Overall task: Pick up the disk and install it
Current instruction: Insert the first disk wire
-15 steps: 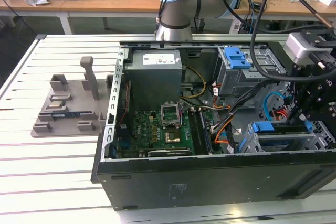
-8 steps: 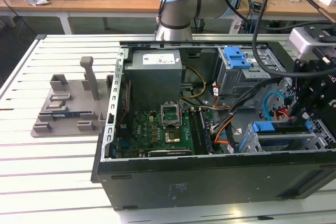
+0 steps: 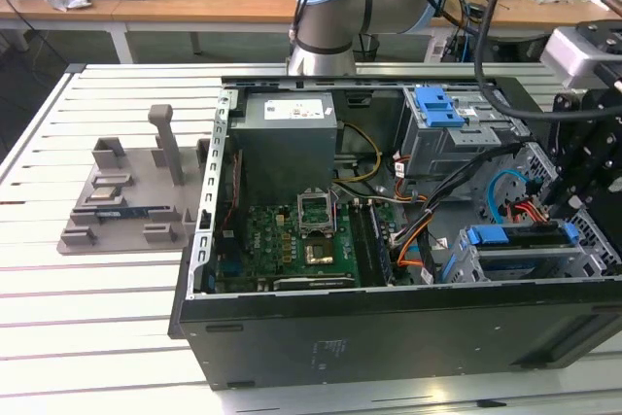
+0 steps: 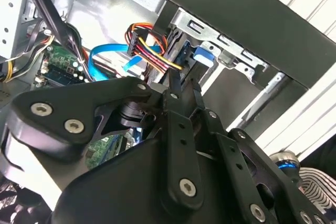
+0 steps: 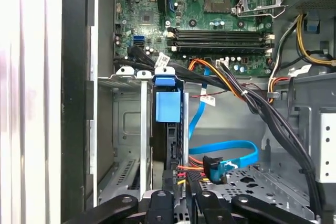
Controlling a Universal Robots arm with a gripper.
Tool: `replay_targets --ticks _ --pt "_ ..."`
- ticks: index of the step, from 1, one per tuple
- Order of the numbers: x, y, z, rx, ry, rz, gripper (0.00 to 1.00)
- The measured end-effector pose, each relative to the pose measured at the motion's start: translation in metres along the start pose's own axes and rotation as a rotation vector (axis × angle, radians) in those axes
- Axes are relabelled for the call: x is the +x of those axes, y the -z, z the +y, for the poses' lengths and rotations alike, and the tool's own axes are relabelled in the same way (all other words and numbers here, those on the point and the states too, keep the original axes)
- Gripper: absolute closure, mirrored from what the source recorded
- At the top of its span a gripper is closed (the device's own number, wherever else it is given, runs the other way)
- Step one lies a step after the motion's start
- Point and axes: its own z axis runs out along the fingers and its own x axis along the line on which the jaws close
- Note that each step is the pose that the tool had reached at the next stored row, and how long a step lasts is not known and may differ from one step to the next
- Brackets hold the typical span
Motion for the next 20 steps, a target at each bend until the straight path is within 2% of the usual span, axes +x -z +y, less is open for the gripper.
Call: replay_targets --ticks 3,10,12,14,20 --pt "0.0 0.01 0.0001 0.0 0.0 0.0001 0.76" --pt "0.0 0.0445 0.0006 -0.0001 0.0 -0.0002 0.76" --pt "-0.0005 0.0481 0.0006 0.0 0.0 0.0 0.77" --pt "-0.0006 0.0539 0.0007 0.0 0.0 0.0 0.89" --pt "-0.0005 0.0558 0.0007 0.0 0.0 -0.0003 0.89"
